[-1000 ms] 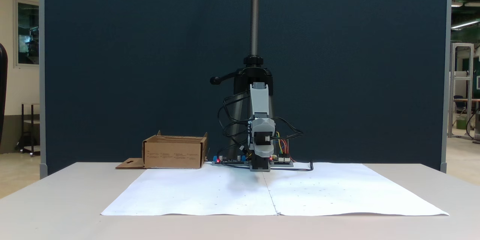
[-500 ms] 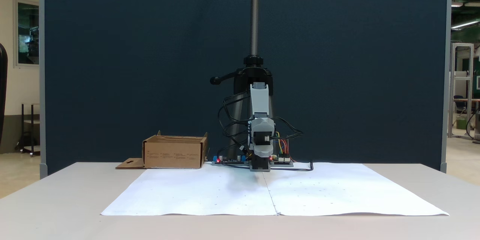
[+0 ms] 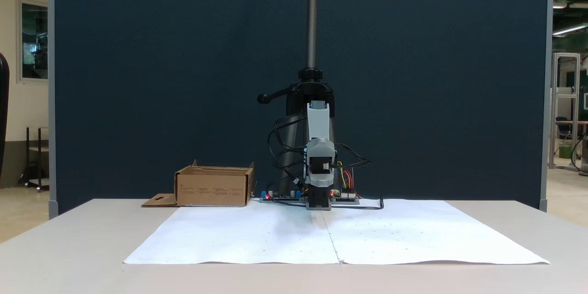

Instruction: Grasp a green dice and put it in the bin.

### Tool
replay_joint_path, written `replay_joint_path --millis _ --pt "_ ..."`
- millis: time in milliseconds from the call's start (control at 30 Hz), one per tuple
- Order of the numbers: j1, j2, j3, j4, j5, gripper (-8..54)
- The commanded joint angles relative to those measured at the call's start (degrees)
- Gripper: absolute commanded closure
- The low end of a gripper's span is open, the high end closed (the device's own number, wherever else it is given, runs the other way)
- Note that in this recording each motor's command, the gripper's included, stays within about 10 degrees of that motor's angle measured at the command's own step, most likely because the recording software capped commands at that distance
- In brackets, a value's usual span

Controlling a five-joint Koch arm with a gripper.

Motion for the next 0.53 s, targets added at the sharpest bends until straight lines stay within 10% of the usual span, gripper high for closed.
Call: replay_joint_path --millis 0,500 --pt "0.6 6.2 4.2 -7.2 -4.5 -1.3" --pt "0.6 6.3 4.2 -11.2 -4.4 -1.3"
